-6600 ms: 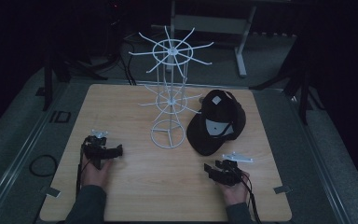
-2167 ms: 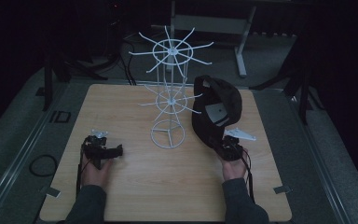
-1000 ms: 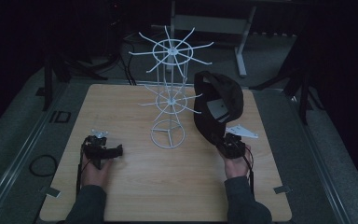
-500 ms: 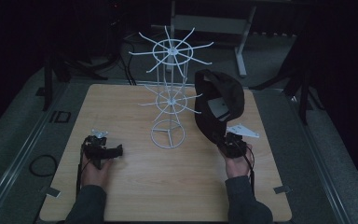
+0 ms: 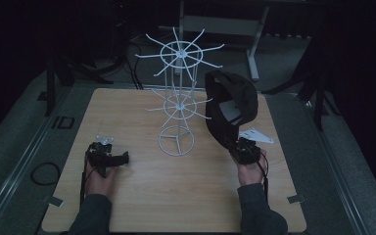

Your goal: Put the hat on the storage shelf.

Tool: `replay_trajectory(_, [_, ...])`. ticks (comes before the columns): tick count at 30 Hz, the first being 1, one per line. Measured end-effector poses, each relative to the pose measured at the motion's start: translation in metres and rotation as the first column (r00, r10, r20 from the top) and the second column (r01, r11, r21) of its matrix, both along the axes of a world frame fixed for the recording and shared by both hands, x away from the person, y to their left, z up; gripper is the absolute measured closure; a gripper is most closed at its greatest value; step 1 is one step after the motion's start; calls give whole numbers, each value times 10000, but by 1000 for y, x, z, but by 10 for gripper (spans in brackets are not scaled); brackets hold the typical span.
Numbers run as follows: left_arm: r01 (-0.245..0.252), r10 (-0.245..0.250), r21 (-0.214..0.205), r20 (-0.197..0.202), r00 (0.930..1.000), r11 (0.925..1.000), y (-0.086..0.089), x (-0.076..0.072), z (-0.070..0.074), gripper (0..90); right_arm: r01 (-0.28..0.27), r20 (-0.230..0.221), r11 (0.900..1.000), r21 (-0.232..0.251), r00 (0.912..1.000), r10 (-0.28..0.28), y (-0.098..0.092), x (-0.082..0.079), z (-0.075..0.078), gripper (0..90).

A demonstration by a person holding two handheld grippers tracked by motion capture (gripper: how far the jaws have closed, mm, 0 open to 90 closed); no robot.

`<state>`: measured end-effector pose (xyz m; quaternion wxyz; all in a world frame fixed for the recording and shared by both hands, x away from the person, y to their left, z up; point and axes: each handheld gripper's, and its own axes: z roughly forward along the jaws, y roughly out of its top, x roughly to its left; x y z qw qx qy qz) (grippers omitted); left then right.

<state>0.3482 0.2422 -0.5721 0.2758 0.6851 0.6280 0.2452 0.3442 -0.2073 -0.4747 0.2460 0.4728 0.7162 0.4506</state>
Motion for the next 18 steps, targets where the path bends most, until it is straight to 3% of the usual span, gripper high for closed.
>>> replay_trajectory(18, [5, -5, 3, -3, 10000, 10000, 0, 0, 0, 8, 32, 203, 9999, -113, 9998, -30, -2, 1, 7, 865])
